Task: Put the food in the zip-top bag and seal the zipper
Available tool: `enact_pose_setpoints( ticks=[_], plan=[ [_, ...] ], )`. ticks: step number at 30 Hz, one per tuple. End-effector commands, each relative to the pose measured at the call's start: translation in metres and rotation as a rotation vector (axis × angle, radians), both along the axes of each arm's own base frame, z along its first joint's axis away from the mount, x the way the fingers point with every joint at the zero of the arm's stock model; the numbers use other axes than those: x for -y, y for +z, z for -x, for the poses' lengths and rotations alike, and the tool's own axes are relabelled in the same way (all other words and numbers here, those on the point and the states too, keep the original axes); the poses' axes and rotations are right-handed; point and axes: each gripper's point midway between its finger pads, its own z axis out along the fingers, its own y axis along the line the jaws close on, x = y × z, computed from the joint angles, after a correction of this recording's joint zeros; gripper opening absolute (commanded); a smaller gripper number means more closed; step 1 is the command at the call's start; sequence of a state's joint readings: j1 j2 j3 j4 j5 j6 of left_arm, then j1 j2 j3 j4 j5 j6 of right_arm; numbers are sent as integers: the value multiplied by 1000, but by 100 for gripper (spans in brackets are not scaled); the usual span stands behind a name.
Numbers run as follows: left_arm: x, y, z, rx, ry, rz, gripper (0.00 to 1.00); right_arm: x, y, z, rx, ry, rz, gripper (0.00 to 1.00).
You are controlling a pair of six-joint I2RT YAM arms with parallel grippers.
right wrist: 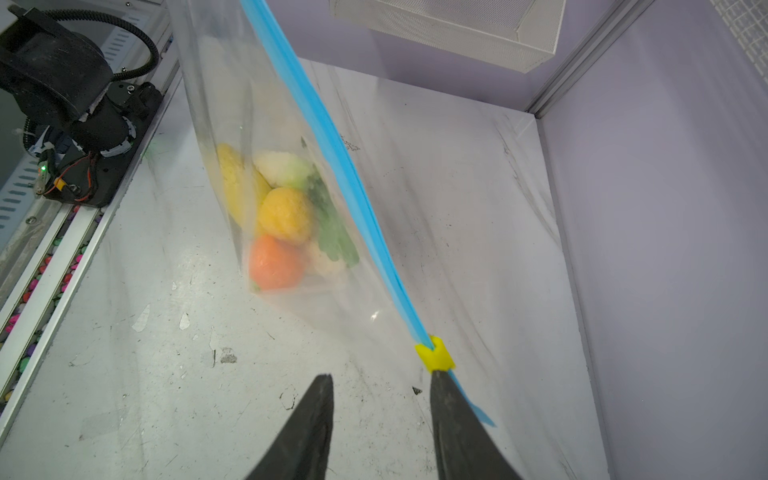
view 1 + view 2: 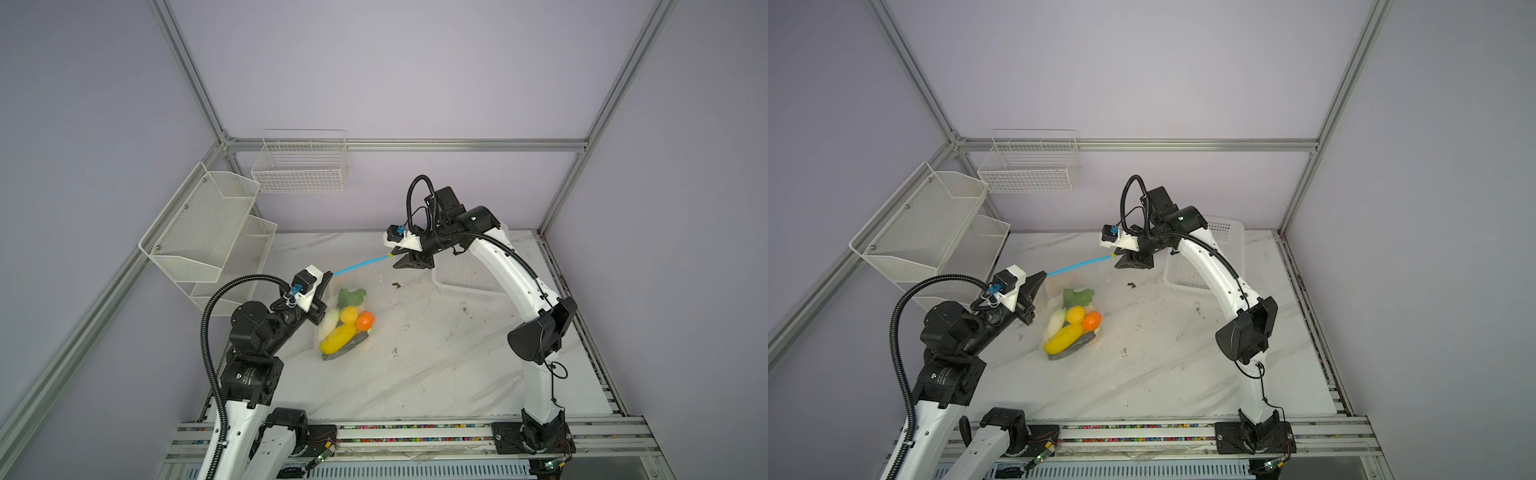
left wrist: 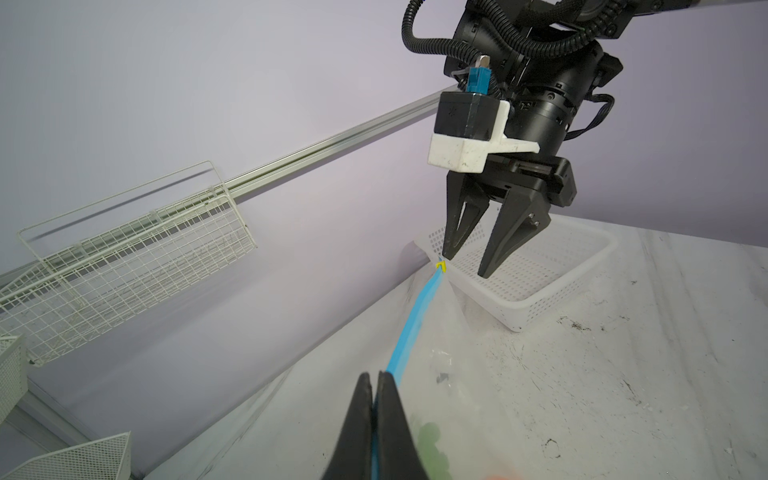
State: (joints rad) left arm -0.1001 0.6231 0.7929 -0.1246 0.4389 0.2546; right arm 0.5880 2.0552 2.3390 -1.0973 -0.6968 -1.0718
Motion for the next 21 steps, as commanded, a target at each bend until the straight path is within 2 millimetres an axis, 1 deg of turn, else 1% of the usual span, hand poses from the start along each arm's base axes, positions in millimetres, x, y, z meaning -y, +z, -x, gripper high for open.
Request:
enact_pose_setpoints(
  ticks=[1,4,6,9,10,12,15,19,21],
  plan=[
    [0,16,6,78,-7,-14,0,-1,-2,5,-14,24,7,44],
    [1,15,6,75,-11,-15,0,0,1,0,8,9,13,45],
    [1,15,6,72,-13,-15,0,2,7,-2,32,3,9,47],
    [2,13,7,71,-18,-16,0,2,16,-3,57,11,-9,56],
    [2,14,7,74,-21,-14,0,1,18,-3,61,16,-16,60],
    [3,13,7,73,-23,-13,0,-3,19,-2,56,30,-29,65],
    [3,13,7,71,-26,-12,0,-8,12,0,22,60,-40,67],
    [3,13,7,71,-27,-13,0,-14,-3,7,-27,99,-25,64],
    [3,13,7,72,-26,-14,0,-14,-7,9,-41,107,-19,63]
  ],
)
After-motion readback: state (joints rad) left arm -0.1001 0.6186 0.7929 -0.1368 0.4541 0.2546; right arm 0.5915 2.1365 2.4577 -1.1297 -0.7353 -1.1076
